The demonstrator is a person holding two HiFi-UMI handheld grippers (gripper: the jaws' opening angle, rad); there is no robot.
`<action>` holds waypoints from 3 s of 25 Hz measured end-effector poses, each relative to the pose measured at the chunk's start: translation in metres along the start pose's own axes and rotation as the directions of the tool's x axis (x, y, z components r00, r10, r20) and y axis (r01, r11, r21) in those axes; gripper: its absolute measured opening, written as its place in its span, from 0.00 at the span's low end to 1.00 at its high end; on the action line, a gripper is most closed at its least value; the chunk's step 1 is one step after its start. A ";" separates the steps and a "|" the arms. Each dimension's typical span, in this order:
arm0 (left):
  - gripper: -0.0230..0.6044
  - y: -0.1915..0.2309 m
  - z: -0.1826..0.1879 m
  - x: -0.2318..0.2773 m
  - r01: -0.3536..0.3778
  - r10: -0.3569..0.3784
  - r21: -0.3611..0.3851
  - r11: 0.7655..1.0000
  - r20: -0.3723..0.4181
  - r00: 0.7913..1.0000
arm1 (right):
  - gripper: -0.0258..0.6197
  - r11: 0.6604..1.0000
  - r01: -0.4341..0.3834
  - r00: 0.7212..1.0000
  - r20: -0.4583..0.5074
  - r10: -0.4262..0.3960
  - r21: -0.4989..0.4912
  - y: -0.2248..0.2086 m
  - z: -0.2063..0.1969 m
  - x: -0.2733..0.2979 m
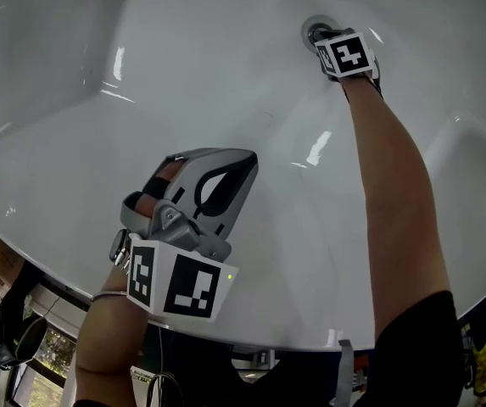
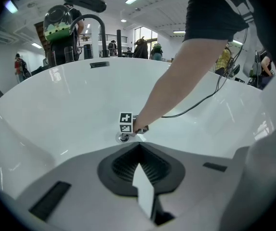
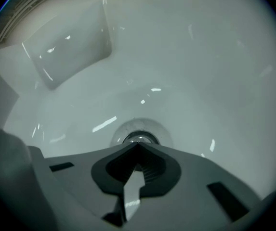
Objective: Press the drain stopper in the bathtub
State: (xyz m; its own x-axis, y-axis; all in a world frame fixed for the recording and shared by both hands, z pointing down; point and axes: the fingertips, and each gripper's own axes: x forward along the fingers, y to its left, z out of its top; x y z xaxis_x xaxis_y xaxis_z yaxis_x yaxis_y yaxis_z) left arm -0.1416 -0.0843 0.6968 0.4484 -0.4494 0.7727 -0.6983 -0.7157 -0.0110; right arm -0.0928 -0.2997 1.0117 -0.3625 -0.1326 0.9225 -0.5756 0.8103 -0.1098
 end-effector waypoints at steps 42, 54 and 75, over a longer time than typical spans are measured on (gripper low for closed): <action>0.05 -0.061 0.275 -0.286 -0.108 0.164 -0.137 0.985 0.516 0.841 | 0.06 0.962 -0.024 0.505 0.834 -0.223 0.271 0.152 -0.003 -0.760; 0.05 -0.127 0.295 -0.273 0.026 0.023 -0.090 0.996 0.508 0.861 | 0.06 0.959 -0.098 0.470 0.862 -0.190 0.265 0.192 -0.025 -0.789; 0.05 -0.161 0.297 -0.268 0.089 -0.021 -0.112 0.990 0.503 0.864 | 0.06 0.955 -0.223 0.507 0.860 -0.056 0.194 0.227 -0.019 -0.767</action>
State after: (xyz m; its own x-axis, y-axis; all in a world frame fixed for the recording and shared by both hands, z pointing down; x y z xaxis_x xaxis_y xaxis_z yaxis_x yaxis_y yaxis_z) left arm 0.0161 -0.0075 0.3034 0.6827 -0.6422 0.3486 -0.7136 -0.6885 0.1292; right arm 0.0684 -0.0028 0.2865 -0.7819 -0.6035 0.1561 -0.6111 0.6928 -0.3828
